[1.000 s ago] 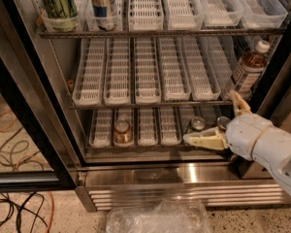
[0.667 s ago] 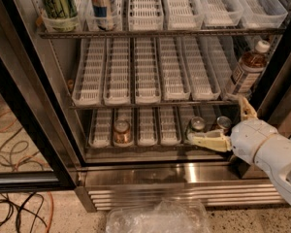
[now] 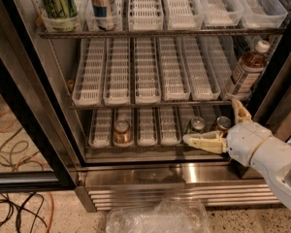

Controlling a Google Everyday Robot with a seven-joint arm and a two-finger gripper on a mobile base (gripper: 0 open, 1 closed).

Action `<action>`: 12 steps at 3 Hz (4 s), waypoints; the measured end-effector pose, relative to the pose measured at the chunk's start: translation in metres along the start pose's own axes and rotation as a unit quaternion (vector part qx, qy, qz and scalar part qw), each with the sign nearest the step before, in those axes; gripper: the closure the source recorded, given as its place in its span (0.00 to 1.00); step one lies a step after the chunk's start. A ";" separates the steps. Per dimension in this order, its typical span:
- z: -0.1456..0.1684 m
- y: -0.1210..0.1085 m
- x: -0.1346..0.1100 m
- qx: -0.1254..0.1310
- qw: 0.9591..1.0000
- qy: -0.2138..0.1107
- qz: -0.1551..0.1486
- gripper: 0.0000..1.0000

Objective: Pick redbull can from top shelf of fridge

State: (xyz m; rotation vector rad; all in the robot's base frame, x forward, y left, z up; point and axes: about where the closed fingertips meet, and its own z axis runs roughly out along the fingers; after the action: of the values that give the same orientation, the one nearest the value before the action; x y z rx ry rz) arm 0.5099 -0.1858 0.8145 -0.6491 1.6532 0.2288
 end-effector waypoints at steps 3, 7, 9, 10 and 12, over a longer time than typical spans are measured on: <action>0.011 0.095 -0.088 -0.113 0.975 -0.187 0.041 0.00; -0.005 0.243 -0.149 -0.183 0.932 -0.309 0.048 0.00; -0.007 0.235 -0.147 -0.162 0.934 -0.314 0.058 0.00; -0.024 0.268 -0.171 -0.145 0.924 -0.355 -0.005 0.00; -0.036 0.262 -0.188 -0.117 0.917 -0.380 -0.021 0.00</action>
Offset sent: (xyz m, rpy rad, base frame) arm -0.0436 0.1209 0.0886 0.4058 -0.2817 0.2836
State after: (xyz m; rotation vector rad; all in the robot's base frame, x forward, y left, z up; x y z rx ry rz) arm 0.3508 0.0648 0.9468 -0.6608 0.8652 0.5769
